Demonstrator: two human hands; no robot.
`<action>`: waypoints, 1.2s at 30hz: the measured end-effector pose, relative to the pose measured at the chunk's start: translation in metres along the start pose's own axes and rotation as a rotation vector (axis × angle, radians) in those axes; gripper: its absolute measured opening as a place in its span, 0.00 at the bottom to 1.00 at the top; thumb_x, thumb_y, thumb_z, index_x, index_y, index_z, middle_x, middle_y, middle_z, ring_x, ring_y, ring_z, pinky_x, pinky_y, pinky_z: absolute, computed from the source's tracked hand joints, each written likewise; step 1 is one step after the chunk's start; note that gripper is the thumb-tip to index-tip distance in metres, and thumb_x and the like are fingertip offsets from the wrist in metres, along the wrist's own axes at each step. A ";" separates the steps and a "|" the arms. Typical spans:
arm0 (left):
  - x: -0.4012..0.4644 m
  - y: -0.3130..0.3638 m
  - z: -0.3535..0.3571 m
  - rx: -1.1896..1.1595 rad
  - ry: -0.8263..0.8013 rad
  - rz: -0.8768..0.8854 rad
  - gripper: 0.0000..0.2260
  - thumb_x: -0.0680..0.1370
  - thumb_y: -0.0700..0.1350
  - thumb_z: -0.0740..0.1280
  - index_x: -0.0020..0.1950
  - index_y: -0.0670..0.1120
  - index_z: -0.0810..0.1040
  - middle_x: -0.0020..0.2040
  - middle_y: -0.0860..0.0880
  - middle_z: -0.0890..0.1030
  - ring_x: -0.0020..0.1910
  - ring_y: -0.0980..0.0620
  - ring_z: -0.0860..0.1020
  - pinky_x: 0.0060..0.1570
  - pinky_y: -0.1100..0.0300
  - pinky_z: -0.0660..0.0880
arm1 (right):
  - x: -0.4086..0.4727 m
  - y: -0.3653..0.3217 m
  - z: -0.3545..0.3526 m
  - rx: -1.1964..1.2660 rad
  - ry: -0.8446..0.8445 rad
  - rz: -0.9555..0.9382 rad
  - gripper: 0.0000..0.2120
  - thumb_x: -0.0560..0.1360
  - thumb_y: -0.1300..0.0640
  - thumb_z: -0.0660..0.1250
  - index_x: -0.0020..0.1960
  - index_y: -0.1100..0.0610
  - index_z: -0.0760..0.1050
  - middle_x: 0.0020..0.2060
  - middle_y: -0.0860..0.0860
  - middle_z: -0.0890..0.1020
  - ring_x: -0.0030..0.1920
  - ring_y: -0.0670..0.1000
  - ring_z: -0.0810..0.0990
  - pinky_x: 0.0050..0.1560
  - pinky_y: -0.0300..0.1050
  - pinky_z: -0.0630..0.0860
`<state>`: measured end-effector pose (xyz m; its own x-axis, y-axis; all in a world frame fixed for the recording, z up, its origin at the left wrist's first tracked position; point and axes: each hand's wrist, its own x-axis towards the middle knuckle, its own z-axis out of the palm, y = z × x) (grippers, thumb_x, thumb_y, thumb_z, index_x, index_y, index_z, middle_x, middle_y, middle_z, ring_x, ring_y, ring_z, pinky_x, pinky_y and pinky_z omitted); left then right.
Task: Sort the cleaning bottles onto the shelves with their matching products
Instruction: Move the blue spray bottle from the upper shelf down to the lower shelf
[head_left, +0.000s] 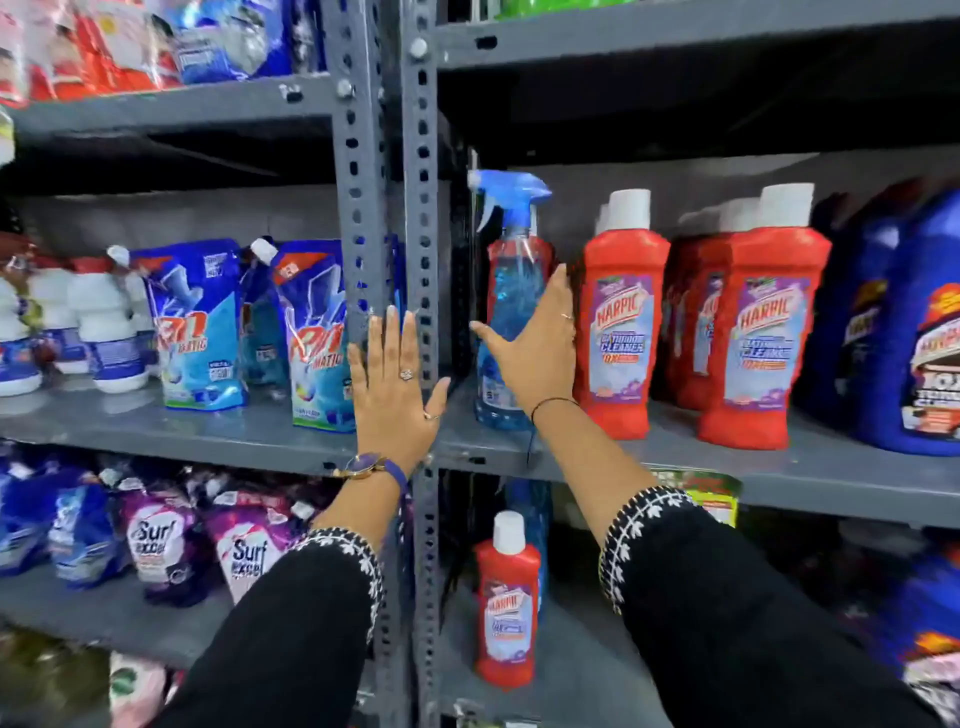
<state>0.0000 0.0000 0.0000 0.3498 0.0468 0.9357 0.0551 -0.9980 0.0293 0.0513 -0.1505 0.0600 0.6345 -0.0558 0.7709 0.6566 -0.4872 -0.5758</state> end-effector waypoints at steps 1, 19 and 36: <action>0.000 -0.001 0.001 -0.026 0.015 -0.005 0.32 0.79 0.57 0.53 0.77 0.44 0.46 0.77 0.41 0.53 0.76 0.44 0.48 0.73 0.47 0.39 | -0.002 0.000 0.004 0.020 0.031 0.038 0.55 0.65 0.39 0.74 0.77 0.58 0.44 0.75 0.58 0.60 0.73 0.57 0.61 0.69 0.48 0.64; 0.001 -0.007 0.009 -0.050 0.058 0.057 0.31 0.80 0.56 0.53 0.78 0.43 0.47 0.77 0.42 0.53 0.76 0.44 0.47 0.74 0.48 0.40 | -0.020 -0.020 0.004 -0.039 0.254 0.124 0.42 0.62 0.45 0.74 0.70 0.55 0.60 0.58 0.56 0.74 0.56 0.57 0.76 0.45 0.48 0.74; 0.000 -0.008 0.010 -0.079 0.053 0.069 0.32 0.81 0.57 0.51 0.77 0.42 0.44 0.77 0.41 0.53 0.76 0.42 0.49 0.74 0.47 0.40 | -0.120 -0.028 -0.038 0.036 0.303 0.104 0.40 0.61 0.43 0.73 0.68 0.46 0.59 0.60 0.44 0.72 0.58 0.43 0.68 0.50 0.40 0.66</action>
<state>0.0089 0.0079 -0.0033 0.3001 -0.0221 0.9536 -0.0415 -0.9991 -0.0100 -0.0591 -0.1627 -0.0063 0.5524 -0.3632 0.7503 0.6122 -0.4340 -0.6609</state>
